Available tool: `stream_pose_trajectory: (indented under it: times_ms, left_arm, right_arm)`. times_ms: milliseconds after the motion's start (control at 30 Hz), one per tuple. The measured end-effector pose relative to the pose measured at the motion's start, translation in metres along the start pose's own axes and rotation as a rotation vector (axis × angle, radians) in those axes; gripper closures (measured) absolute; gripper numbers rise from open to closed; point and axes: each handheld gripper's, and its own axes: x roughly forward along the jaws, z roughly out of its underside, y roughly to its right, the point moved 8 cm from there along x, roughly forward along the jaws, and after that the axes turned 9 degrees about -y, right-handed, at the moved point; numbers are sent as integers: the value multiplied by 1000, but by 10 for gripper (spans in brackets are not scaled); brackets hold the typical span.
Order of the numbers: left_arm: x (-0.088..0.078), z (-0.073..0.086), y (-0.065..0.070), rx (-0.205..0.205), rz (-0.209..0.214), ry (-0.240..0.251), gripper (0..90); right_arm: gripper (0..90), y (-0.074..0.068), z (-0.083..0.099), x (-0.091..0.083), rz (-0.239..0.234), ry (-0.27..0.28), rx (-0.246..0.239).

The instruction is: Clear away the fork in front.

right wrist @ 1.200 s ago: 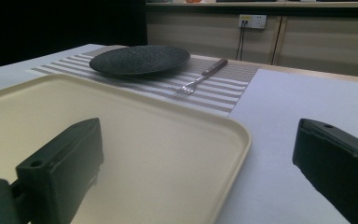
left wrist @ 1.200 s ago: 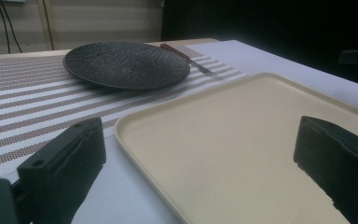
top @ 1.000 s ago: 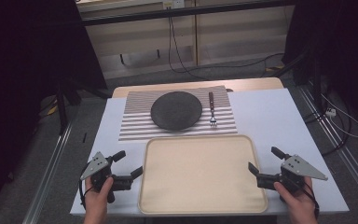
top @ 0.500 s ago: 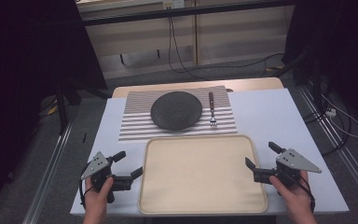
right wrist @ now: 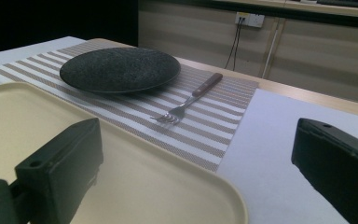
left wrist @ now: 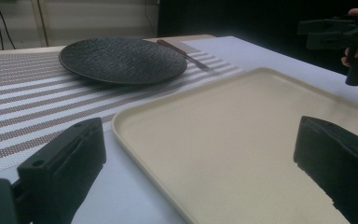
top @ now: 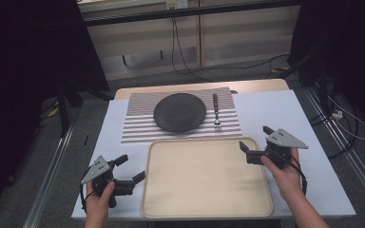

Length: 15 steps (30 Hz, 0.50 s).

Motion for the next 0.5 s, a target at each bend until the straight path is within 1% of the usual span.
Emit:
stream_pose_trajectory:
  times_ms: [33,67,133,200,233,267,300,333,367,400,433,467,500]
  left_arm:
    - [0,0,0,1,3,-2,24]
    - [1,0,1,5,6,-3,24]
    - [1,0,1,5,7,-3,24]
    - [1,0,1,3,6,0,24]
    - [1,0,0,2,5,1,24]
    - [0,0,0,1,4,3,24]
    - [0,-1,-1,-3,5,6,24]
    - [0,-1,-1,-3,5,6,24]
    - [0,-1,-1,-3,5,5,24]
    - [0,-1,-1,-3,5,5,24]
    - [1,0,-1,1,7,3,24]
    - [1,0,-1,1,7,3,24]
    - [1,0,-1,-3,7,4,24]
  right_arm:
    - [17,0,0,0,0,0,0]
    - [18,2,-4,6,5,-9,2]
    - [19,3,-7,11,11,-16,-11]
    - [19,3,-9,14,10,-19,-9]
    - [19,5,-12,19,10,-22,6]
    - [19,5,-12,19,10,-22,6]
    - [21,7,-15,24,13,-28,10]
    - [21,7,-15,24,13,-28,10]
    - [25,9,-17,30,20,-31,18]
    - [25,9,-17,30,20,-31,18]
    - [25,10,-18,35,22,-44,20]
    - [25,10,-18,35,22,-44,20]
    - [25,11,-20,41,27,-58,13]
